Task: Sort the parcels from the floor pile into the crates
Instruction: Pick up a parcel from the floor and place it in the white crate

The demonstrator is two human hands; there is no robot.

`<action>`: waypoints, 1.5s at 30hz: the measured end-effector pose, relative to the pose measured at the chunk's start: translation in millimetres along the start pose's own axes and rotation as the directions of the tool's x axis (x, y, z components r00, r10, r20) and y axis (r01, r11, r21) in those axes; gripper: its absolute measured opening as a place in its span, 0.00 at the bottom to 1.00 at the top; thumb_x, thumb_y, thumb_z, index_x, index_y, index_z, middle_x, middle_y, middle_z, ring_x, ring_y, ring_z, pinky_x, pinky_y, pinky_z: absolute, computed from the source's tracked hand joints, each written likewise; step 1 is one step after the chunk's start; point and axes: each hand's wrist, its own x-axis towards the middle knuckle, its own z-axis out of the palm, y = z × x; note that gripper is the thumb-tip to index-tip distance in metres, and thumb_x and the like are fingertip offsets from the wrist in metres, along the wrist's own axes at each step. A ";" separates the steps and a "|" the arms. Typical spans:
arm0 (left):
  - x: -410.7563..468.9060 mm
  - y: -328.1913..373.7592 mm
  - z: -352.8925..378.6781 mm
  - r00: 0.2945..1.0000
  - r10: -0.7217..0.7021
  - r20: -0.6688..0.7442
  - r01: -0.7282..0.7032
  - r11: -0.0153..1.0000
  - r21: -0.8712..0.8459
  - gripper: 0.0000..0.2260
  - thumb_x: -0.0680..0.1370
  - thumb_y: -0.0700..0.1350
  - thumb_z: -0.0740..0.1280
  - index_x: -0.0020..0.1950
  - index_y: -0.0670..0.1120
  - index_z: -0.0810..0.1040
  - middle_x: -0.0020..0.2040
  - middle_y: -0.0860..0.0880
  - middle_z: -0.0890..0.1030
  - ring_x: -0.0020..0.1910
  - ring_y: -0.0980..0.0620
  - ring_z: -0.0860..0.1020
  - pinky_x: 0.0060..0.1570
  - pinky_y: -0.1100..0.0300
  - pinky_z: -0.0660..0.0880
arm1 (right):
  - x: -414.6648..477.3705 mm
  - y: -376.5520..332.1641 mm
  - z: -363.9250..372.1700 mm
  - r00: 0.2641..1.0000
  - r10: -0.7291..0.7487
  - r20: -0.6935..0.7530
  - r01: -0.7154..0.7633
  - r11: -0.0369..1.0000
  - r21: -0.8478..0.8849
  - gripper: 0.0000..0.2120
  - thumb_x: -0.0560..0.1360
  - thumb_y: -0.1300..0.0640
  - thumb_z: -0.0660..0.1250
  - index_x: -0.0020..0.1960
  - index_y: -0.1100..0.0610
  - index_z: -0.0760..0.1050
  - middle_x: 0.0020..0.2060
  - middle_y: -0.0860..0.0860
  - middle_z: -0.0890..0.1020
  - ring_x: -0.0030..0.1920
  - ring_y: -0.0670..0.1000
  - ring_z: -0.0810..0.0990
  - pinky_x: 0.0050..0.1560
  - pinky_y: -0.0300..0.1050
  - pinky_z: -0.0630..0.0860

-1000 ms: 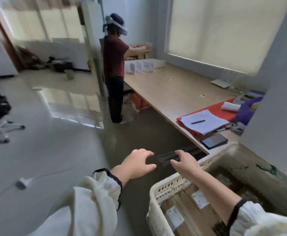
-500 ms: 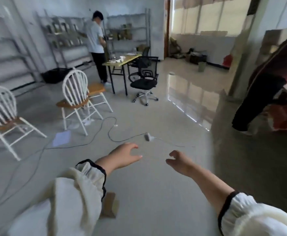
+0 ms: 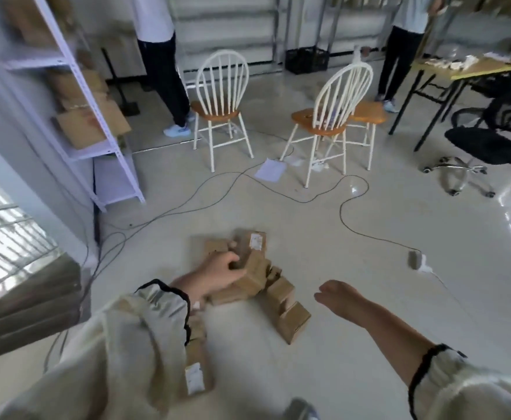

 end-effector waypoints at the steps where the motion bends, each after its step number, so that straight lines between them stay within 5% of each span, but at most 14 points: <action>1: 4.0 -8.1 1.5 0.999 -0.035 0.010 0.035 0.999 -0.027 0.11 0.77 0.48 0.67 0.57 0.47 0.76 0.54 0.50 0.75 0.51 0.55 0.73 0.37 0.75 0.67 | 13.9 -1.8 0.8 1.000 0.002 0.021 -0.001 1.000 -0.018 0.08 0.75 0.50 0.62 0.50 0.53 0.74 0.51 0.51 0.75 0.52 0.51 0.75 0.50 0.41 0.67; 6: 48.2 -21.4 12.0 0.991 -0.131 0.013 0.132 0.988 -0.081 0.15 0.76 0.49 0.67 0.60 0.42 0.77 0.51 0.50 0.76 0.47 0.53 0.74 0.42 0.64 0.70 | 78.0 -1.4 -5.5 0.992 0.020 0.121 -0.005 0.992 -0.125 0.17 0.79 0.53 0.59 0.61 0.62 0.73 0.59 0.56 0.76 0.59 0.55 0.74 0.51 0.41 0.68; 10: 116.0 -22.9 58.1 0.991 -0.104 0.089 0.110 0.992 -0.066 0.12 0.78 0.45 0.64 0.61 0.45 0.75 0.52 0.48 0.78 0.51 0.49 0.78 0.48 0.57 0.76 | 145.0 28.4 -3.8 0.991 0.063 0.119 -0.051 0.993 -0.103 0.10 0.78 0.53 0.59 0.46 0.59 0.73 0.46 0.55 0.76 0.49 0.54 0.75 0.41 0.41 0.66; 13: 172.8 -36.9 122.2 0.977 -0.101 0.188 0.114 0.992 -0.057 0.18 0.78 0.48 0.63 0.66 0.45 0.72 0.61 0.48 0.76 0.61 0.49 0.74 0.60 0.54 0.72 | 201.7 64.1 17.3 0.982 0.155 0.111 -0.148 0.986 -0.072 0.07 0.78 0.54 0.58 0.45 0.57 0.70 0.44 0.55 0.74 0.45 0.52 0.72 0.47 0.43 0.71; 18: 288.2 -93.9 240.8 0.934 -0.193 0.301 0.241 0.962 -0.132 0.17 0.76 0.54 0.62 0.64 0.54 0.71 0.57 0.55 0.73 0.52 0.58 0.72 0.49 0.61 0.68 | 307.0 148.2 114.1 0.946 0.304 0.112 -0.312 0.949 0.055 0.06 0.77 0.55 0.59 0.49 0.56 0.71 0.47 0.55 0.76 0.45 0.53 0.73 0.47 0.44 0.72; 22: 389.4 -178.0 353.8 0.900 -0.201 0.388 0.229 0.973 -0.027 0.23 0.76 0.57 0.62 0.70 0.53 0.67 0.66 0.52 0.72 0.60 0.54 0.71 0.54 0.59 0.69 | 409.1 224.8 201.2 0.903 0.416 0.106 -0.429 0.876 0.220 0.24 0.76 0.48 0.61 0.69 0.56 0.66 0.61 0.53 0.75 0.53 0.52 0.76 0.44 0.38 0.68; 25: 449.5 -243.8 434.4 0.869 -0.206 0.450 0.214 0.976 0.032 0.23 0.78 0.59 0.59 0.72 0.53 0.65 0.69 0.53 0.70 0.65 0.51 0.70 0.58 0.57 0.68 | 488.3 278.4 250.4 0.894 0.439 0.085 -0.440 0.829 0.344 0.30 0.76 0.42 0.60 0.72 0.56 0.61 0.61 0.53 0.75 0.51 0.52 0.75 0.39 0.38 0.69; 27: 476.7 -287.4 482.5 0.851 -0.207 0.482 0.236 0.972 -0.001 0.22 0.79 0.58 0.58 0.71 0.52 0.66 0.68 0.52 0.71 0.65 0.50 0.70 0.58 0.56 0.68 | 527.6 307.2 282.5 0.892 0.432 0.130 -0.442 0.778 0.447 0.29 0.76 0.39 0.58 0.72 0.54 0.61 0.58 0.53 0.74 0.49 0.51 0.73 0.36 0.38 0.68; 31: 507.7 -355.9 561.2 0.878 -0.193 0.437 0.262 0.960 -0.102 0.11 0.81 0.45 0.60 0.61 0.46 0.76 0.62 0.44 0.78 0.58 0.47 0.76 0.61 0.52 0.72 | 569.7 351.4 323.9 0.947 0.234 0.218 -0.320 0.727 0.608 0.24 0.77 0.37 0.53 0.66 0.50 0.66 0.59 0.51 0.75 0.54 0.52 0.75 0.49 0.48 0.72; 34: 515.4 -375.5 600.6 0.855 -0.253 0.453 0.363 0.916 -0.172 0.12 0.81 0.46 0.58 0.64 0.50 0.73 0.58 0.49 0.79 0.54 0.47 0.78 0.50 0.51 0.76 | 582.7 374.9 317.1 0.975 0.130 0.181 -0.222 0.654 0.723 0.20 0.78 0.38 0.52 0.59 0.48 0.73 0.48 0.51 0.80 0.47 0.52 0.79 0.49 0.47 0.75; 36: 514.4 -365.2 620.7 0.816 -0.324 0.478 0.483 0.837 -0.257 0.12 0.81 0.53 0.56 0.60 0.53 0.73 0.50 0.53 0.80 0.44 0.50 0.79 0.34 0.57 0.77 | 584.0 390.2 312.4 0.973 0.122 0.197 -0.231 0.509 0.829 0.21 0.79 0.39 0.52 0.56 0.50 0.77 0.46 0.54 0.83 0.46 0.54 0.82 0.48 0.50 0.79; 38: 515.4 -346.1 635.5 0.805 -0.406 0.432 0.566 0.745 -0.353 0.13 0.80 0.55 0.58 0.53 0.48 0.77 0.44 0.47 0.81 0.39 0.44 0.80 0.31 0.55 0.77 | 582.1 403.4 313.0 0.969 0.146 0.197 -0.235 0.325 0.916 0.21 0.80 0.41 0.53 0.53 0.51 0.80 0.46 0.54 0.84 0.45 0.54 0.84 0.42 0.48 0.80; 41: 521.2 -329.8 646.8 0.929 -0.307 0.206 0.368 0.825 -0.428 0.11 0.80 0.53 0.60 0.51 0.46 0.74 0.51 0.39 0.80 0.48 0.37 0.79 0.43 0.46 0.75 | 584.4 427.5 314.3 0.964 0.229 0.133 -0.174 0.169 0.970 0.19 0.81 0.45 0.51 0.55 0.50 0.78 0.51 0.52 0.84 0.51 0.52 0.82 0.41 0.46 0.79; 45: 534.1 -318.5 640.9 0.998 -0.064 -0.024 0.059 0.985 -0.163 0.20 0.78 0.54 0.63 0.64 0.43 0.72 0.58 0.47 0.78 0.58 0.45 0.76 0.53 0.61 0.68 | 598.7 459.9 325.7 0.907 0.407 0.106 -0.172 0.129 0.977 0.17 0.83 0.52 0.52 0.54 0.61 0.76 0.42 0.57 0.79 0.41 0.57 0.79 0.38 0.49 0.77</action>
